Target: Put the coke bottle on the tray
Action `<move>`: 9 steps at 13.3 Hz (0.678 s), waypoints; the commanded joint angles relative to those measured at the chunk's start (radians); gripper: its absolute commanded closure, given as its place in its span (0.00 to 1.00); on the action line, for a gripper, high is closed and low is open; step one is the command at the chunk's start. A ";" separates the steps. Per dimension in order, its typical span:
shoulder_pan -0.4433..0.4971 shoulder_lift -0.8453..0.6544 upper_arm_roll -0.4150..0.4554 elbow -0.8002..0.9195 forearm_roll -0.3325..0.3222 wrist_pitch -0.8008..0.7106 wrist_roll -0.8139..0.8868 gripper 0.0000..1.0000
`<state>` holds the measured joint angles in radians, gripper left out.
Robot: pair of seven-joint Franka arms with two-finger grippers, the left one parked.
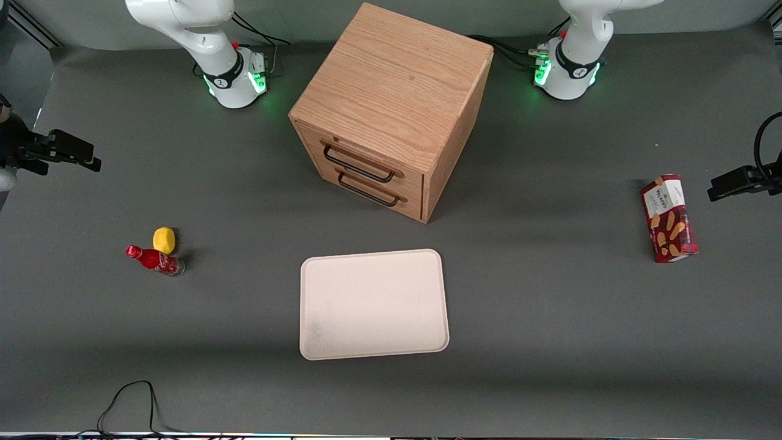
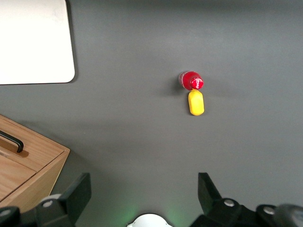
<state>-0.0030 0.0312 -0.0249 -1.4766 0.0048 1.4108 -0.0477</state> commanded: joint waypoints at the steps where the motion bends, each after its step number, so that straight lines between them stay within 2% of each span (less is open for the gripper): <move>1: -0.011 -0.002 0.008 0.004 0.011 -0.009 0.017 0.00; 9: -0.008 -0.002 0.013 0.001 0.004 0.010 0.014 0.00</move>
<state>-0.0051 0.0317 -0.0178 -1.4768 0.0048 1.4122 -0.0475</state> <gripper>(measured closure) 0.000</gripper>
